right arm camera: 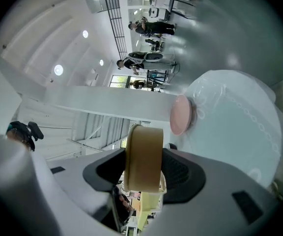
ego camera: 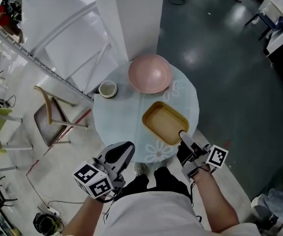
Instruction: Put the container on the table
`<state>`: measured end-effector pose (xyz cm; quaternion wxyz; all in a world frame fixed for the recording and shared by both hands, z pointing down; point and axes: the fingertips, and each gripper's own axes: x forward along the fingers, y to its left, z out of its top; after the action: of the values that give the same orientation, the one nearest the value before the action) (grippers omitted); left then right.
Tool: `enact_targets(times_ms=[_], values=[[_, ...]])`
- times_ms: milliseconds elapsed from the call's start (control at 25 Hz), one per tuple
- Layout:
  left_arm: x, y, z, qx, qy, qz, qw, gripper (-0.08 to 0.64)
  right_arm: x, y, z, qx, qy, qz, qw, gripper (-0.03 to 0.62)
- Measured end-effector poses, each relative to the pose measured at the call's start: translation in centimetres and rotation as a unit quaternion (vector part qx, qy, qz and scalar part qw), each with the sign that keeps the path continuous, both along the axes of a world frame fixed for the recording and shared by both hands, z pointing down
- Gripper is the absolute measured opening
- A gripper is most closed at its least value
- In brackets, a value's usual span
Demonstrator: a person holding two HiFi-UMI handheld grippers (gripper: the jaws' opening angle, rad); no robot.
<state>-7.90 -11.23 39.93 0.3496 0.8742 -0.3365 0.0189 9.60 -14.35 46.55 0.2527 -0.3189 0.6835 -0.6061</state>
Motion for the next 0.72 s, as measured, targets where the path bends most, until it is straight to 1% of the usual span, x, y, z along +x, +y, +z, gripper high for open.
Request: enact_targets(times_ms=[160, 360, 560, 720], values=[[1.0, -0.4, 0.6, -0.009, -0.011, -0.011, 0.9998, 0.041, 0.6, -1.6, 2.2, -0.008, -0.004, -0.009, 1.000, 0.242], [1.9, -0.6, 1.1, -0.016, -0.020, -0.020, 0.9995, 0.041, 1.1, -3.3, 5.2, -0.026, 0.000, -0.008, 1.000, 0.242], [2.1, -0.6, 1.1, -0.017, -0.029, -0.032, 0.9989, 0.041, 1.4, -4.5, 7.7, -0.040, 0.007, -0.003, 0.999, 0.242], [2.0, -0.7, 1.5, -0.025, -0.032, -0.038, 0.9984, 0.041, 1.1, -5.5, 9.2, -0.048, 0.016, -0.004, 0.999, 0.242]])
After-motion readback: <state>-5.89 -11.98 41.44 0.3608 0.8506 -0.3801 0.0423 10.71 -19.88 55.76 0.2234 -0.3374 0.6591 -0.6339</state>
